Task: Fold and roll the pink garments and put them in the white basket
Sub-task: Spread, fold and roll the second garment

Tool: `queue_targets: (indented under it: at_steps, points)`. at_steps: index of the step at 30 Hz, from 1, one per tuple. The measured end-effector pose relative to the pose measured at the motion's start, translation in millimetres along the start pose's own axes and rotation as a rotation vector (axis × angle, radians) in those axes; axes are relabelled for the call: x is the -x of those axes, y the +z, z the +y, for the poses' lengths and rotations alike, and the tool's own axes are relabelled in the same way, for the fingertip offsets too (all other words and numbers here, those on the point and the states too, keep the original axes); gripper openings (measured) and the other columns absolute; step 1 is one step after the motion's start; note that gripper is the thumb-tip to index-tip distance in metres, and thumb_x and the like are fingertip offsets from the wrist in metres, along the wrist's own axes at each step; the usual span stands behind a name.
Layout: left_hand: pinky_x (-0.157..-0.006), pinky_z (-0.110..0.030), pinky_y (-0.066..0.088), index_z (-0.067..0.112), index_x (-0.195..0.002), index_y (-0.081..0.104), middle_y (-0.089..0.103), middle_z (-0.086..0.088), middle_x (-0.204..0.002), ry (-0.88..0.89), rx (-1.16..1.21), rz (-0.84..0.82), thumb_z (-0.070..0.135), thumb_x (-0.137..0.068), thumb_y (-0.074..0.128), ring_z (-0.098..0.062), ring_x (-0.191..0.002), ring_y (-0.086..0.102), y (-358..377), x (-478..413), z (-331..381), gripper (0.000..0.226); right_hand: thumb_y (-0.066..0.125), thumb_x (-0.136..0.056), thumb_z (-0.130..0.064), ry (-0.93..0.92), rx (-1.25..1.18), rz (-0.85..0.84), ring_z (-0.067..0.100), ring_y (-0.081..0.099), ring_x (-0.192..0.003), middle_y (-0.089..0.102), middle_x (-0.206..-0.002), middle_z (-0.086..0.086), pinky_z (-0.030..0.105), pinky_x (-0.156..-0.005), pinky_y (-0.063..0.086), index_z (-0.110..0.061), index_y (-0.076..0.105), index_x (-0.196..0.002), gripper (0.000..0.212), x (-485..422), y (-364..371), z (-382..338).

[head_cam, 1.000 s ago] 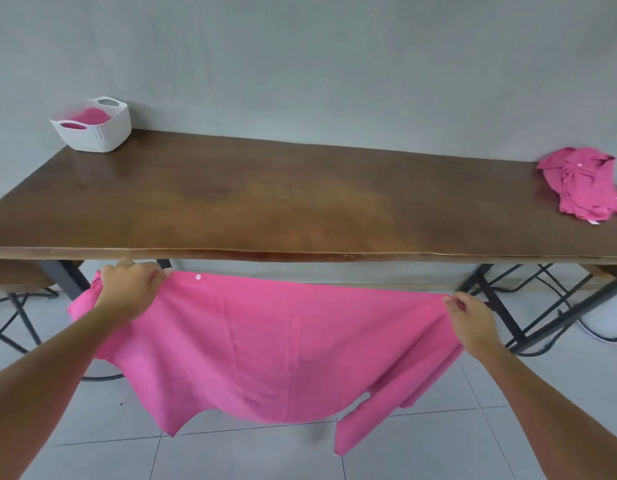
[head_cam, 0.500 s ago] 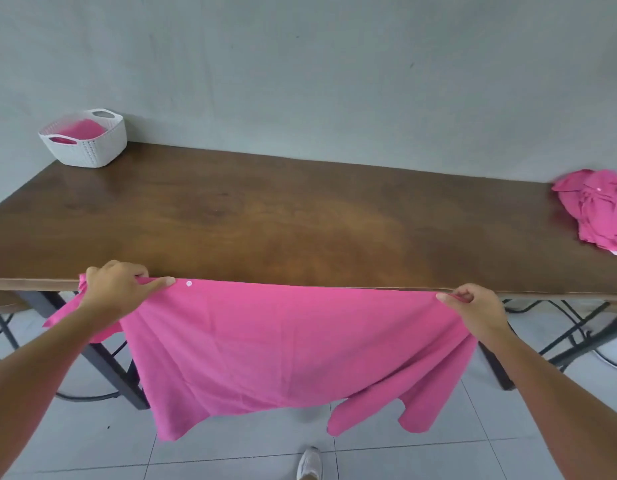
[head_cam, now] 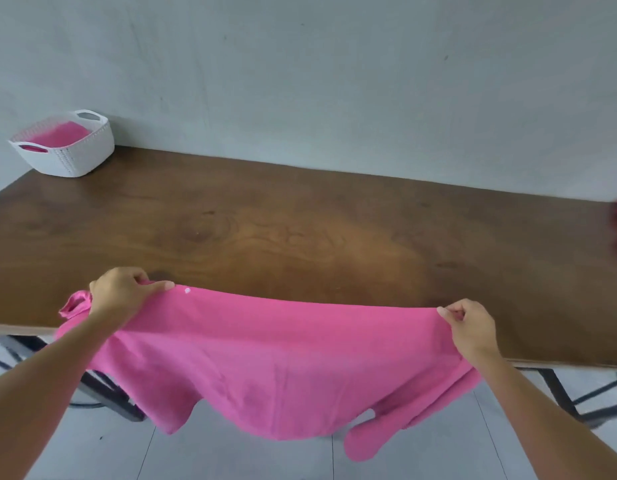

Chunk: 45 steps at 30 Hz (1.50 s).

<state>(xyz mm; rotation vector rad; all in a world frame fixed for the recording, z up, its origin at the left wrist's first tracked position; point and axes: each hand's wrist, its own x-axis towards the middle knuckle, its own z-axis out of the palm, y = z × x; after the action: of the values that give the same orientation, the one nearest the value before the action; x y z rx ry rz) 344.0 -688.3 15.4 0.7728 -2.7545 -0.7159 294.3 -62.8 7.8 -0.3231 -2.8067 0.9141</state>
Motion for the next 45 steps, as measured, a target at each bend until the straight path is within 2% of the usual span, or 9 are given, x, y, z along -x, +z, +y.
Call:
queue_targets:
  at_steps: [7,10,14,19,23,30,34,41,45]
  points:
    - [-0.086,-0.047,0.044,0.019,-0.06,0.064,0.065,0.004,-0.069,-0.051,0.101,0.089,0.051,-0.073,0.087,-0.025,-0.074,0.058,19,-22,29,0.042,0.07,-0.093,-0.026,-0.039,0.024,0.08,0.026,0.056,-0.084,0.059,-0.078,-0.004,0.052,-0.085,0.046,-0.018,0.059,-0.073,0.024,-56,25,7]
    - [-0.084,-0.05,0.047,0.019,-0.061,0.062,0.064,0.006,-0.069,-0.024,0.102,0.123,0.048,-0.074,0.087,-0.024,-0.072,0.058,26,-30,37,0.041,0.068,-0.094,-0.026,-0.091,0.072,0.11,0.028,0.056,-0.081,0.057,-0.077,-0.003,0.053,-0.085,0.047,-0.02,0.056,-0.074,0.025,-75,33,6]
    - [-0.07,-0.043,0.046,0.019,-0.064,0.059,0.063,0.004,-0.072,-0.006,0.112,0.131,0.046,-0.074,0.088,-0.024,-0.071,0.057,33,-50,45,0.041,0.065,-0.096,-0.028,-0.102,0.083,0.098,0.021,0.052,-0.08,0.056,-0.078,-0.006,0.051,-0.09,0.045,-0.021,0.055,-0.074,0.025,-101,41,-1]
    - [-0.066,-0.041,0.045,0.02,-0.065,0.059,0.062,0.002,-0.071,0.003,0.104,0.119,0.049,-0.075,0.087,-0.024,-0.071,0.057,41,-81,54,0.042,0.064,-0.097,-0.027,-0.099,0.07,0.106,0.022,0.054,-0.082,0.055,-0.078,-0.008,0.051,-0.09,0.044,-0.02,0.055,-0.076,0.024,-127,50,-11]
    - [-0.068,-0.041,0.045,0.021,-0.065,0.058,0.063,0.003,-0.071,-0.002,0.099,0.111,0.052,-0.075,0.085,-0.023,-0.071,0.057,45,-106,62,0.042,0.064,-0.097,-0.026,-0.104,0.068,0.117,0.023,0.053,-0.084,0.057,-0.081,-0.005,0.045,-0.092,0.037,-0.018,0.056,-0.078,0.022,-151,60,-22]
    - [-0.074,-0.05,0.051,0.021,-0.061,0.059,0.063,0.006,-0.065,-0.009,0.108,0.106,0.076,-0.062,0.07,-0.021,-0.068,0.058,53,-156,76,0.056,0.067,-0.095,-0.024,-0.113,0.095,0.153,0.024,0.053,-0.081,0.053,-0.077,-0.008,0.047,-0.086,0.041,-0.021,0.053,-0.077,0.023,-198,79,-39]
    - [-0.072,-0.049,0.051,0.021,-0.06,0.059,0.063,0.005,-0.063,-0.007,0.114,0.108,0.082,-0.057,0.063,-0.021,-0.066,0.058,57,-186,87,0.062,0.067,-0.095,-0.025,-0.102,0.112,0.162,0.024,0.052,-0.08,0.055,-0.077,-0.007,0.044,-0.083,0.039,-0.019,0.054,-0.076,0.023,-223,91,-47]
    - [-0.079,-0.053,0.05,0.022,-0.06,0.06,0.064,0.007,-0.065,0.02,0.122,0.106,0.084,-0.057,0.061,-0.02,-0.07,0.058,69,-241,104,0.061,0.066,-0.095,-0.025,-0.085,0.116,0.172,0.025,0.054,-0.08,0.055,-0.077,-0.006,0.048,-0.084,0.043,-0.02,0.054,-0.076,0.022,-272,111,-66]
    - [-0.078,-0.051,0.049,0.022,-0.06,0.06,0.063,0.007,-0.064,0.039,0.109,0.102,0.072,-0.066,0.076,-0.019,-0.068,0.057,80,-281,113,0.052,0.065,-0.096,-0.026,-0.106,0.137,0.175,0.025,0.054,-0.078,0.055,-0.076,-0.006,0.048,-0.084,0.042,-0.019,0.056,-0.077,0.022,-303,122,-76]
